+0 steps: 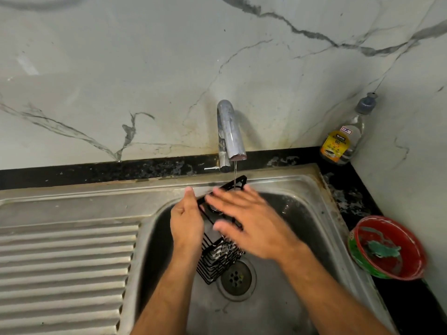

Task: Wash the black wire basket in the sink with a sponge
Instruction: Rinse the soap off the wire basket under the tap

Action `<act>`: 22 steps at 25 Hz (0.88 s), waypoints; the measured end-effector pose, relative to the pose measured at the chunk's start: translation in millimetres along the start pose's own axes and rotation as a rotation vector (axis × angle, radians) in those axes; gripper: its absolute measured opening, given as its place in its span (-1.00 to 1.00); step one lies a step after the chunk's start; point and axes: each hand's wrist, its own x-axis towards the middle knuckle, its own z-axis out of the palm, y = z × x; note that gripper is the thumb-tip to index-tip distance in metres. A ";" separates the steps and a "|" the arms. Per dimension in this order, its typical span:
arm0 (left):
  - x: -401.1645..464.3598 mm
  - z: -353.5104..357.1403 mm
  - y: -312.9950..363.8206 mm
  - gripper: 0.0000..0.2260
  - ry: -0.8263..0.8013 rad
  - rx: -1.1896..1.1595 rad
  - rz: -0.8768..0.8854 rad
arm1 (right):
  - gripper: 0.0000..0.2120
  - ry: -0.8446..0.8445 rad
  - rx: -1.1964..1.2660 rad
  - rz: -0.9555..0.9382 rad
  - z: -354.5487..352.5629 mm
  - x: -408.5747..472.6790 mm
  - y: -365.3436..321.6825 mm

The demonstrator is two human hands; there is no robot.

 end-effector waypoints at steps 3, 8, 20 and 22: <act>-5.8 6.1 0.0 -0.58 0.056 -0.056 0.078 | -0.44 0.076 -0.015 0.172 -3.6 6.1 -2.9; 7.3 -3.2 -14.0 -0.66 0.034 -0.438 -0.055 | -0.48 0.167 -0.076 -0.088 8.8 10.6 -29.3; -4.5 -32.0 -61.5 -0.63 0.108 -0.612 -0.405 | 0.31 0.155 0.551 0.692 56.0 -4.4 -31.1; -3.2 -38.7 -54.4 -0.62 0.000 -0.422 -0.382 | 0.26 0.193 0.590 0.742 57.2 -7.5 -26.7</act>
